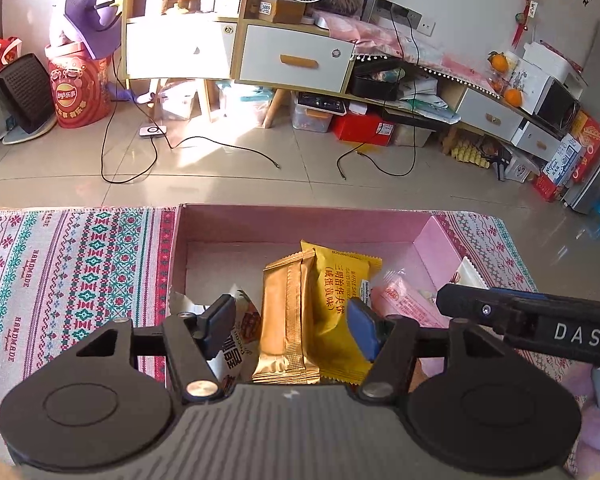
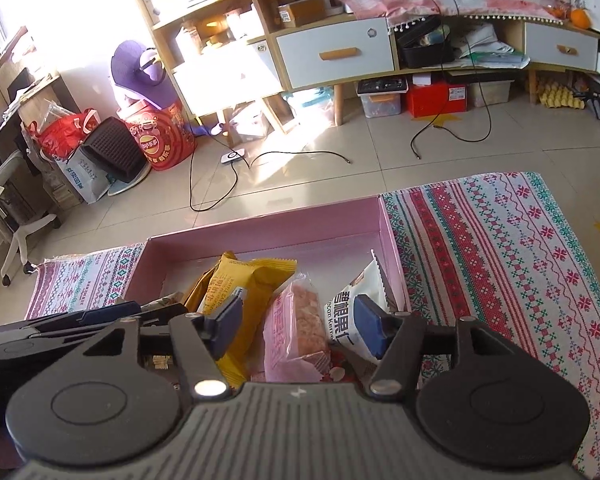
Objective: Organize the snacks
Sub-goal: 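Open both grippers to drop the snacks in the box and withdraw, then grasp the yellow red-labelled pack with the right gripper while the left grasps the blue-white chocolate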
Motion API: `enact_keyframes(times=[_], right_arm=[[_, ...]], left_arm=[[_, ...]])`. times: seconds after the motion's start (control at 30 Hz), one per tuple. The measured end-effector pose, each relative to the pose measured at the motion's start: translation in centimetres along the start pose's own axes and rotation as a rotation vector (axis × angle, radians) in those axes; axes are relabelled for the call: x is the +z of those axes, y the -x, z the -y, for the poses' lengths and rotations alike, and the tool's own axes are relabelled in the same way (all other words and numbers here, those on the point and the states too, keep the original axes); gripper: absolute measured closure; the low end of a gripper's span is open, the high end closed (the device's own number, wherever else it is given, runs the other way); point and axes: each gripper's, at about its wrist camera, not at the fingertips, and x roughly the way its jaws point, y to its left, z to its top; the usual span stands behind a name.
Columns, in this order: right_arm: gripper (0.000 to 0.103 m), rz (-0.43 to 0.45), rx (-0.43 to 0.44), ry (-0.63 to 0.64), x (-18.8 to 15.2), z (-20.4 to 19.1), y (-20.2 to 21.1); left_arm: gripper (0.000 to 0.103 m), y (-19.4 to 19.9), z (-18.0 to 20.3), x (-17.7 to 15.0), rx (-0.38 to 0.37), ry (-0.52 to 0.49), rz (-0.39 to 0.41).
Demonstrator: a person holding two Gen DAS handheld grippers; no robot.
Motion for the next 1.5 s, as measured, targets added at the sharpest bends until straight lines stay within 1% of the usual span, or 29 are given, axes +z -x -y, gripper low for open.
enact_keyframes(times=[0.13, 0.3, 0.43, 0.73, 0.8, 1.1, 1.37, 1.5], right_arm=[[0.036, 0.006, -0.002, 0.01, 0.0, -0.1, 0.8], [0.03, 0.013, -0.01, 0.039, -0.4, -0.3, 2.1], [0.027, 0.013, -0.008, 0.055, -0.7, -0.6, 3.1], [0.021, 0.007, -0.004, 0.106, -2.2, -1.3, 5.4], [0.019, 0.005, -0.003, 0.115, -2.5, -1.4, 5.8], [0.016, -0.013, -0.013, 0.15, -4.3, -1.8, 7.4], [0.012, -0.006, -0.004, 0.174, -6.3, -1.8, 8.6], [0.011, -0.007, 0.001, 0.195, -7.5, -1.9, 9.1]], left_arm=[[0.023, 1.0, 0.1, -0.4, -0.002, -0.025, 0.013], [0.018, 2.5, 0.1, -1.1, -0.015, -0.044, 0.021], [0.012, 3.8, 0.2, -1.7, -0.005, -0.075, 0.03], [0.005, 6.5, 0.0, -3.5, 0.01, -0.124, 0.028], [0.004, 7.1, 0.0, -4.1, 0.013, -0.132, 0.024], [0.0, 9.1, -0.1, -6.6, 0.021, -0.169, 0.019], [0.0, 10.4, -0.7, -8.7, 0.011, -0.168, 0.009], [0.0, 10.8, -0.9, -10.4, 0.011, -0.186, 0.023]])
